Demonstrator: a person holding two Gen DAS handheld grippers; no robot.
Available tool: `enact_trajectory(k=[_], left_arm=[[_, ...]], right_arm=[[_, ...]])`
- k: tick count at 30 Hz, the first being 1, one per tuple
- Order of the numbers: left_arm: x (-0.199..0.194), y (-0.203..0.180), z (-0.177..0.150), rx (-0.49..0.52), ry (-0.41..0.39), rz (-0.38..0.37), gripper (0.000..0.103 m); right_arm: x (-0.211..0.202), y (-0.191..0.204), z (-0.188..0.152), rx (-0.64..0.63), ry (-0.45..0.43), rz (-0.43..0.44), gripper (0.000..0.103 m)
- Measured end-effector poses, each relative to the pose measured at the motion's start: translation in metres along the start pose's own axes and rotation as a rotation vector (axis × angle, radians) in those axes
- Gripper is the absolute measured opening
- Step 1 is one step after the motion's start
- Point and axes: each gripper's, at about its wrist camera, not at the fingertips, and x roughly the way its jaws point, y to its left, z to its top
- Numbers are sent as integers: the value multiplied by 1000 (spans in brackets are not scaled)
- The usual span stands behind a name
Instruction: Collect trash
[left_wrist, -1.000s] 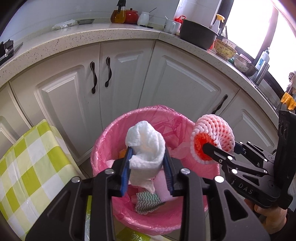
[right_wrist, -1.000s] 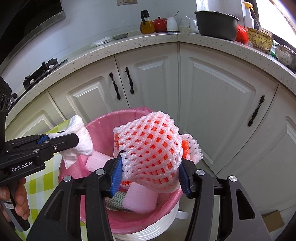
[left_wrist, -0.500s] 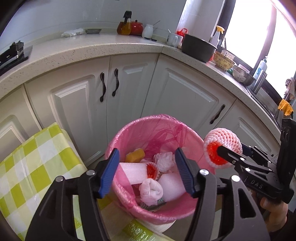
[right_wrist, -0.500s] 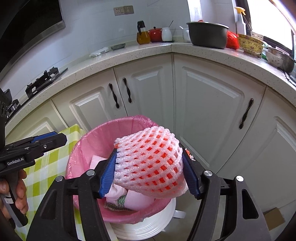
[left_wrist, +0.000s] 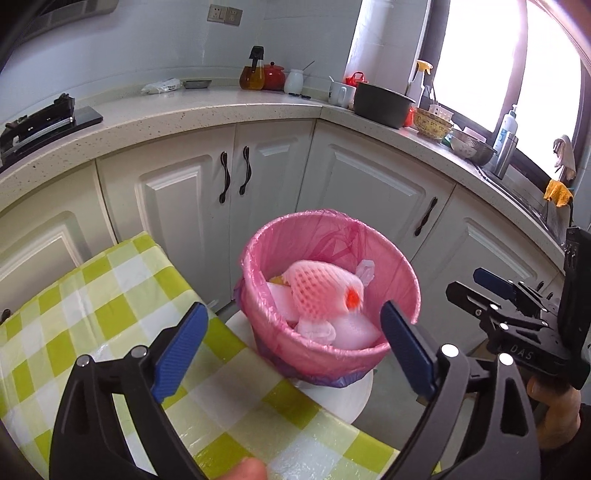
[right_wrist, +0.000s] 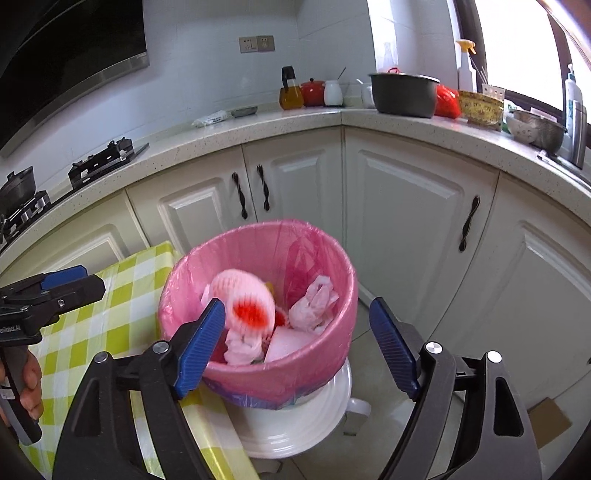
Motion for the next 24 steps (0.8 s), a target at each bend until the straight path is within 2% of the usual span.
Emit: enact_trajectory(k=[8, 24], left_arm=[[-10, -3, -2, 31, -26, 17, 97], [-4, -2, -4, 30, -7, 10, 97]], right_arm=[[-9, 8, -9, -37, -10, -25, 79], [-12, 8, -8, -26, -6, -6, 79]])
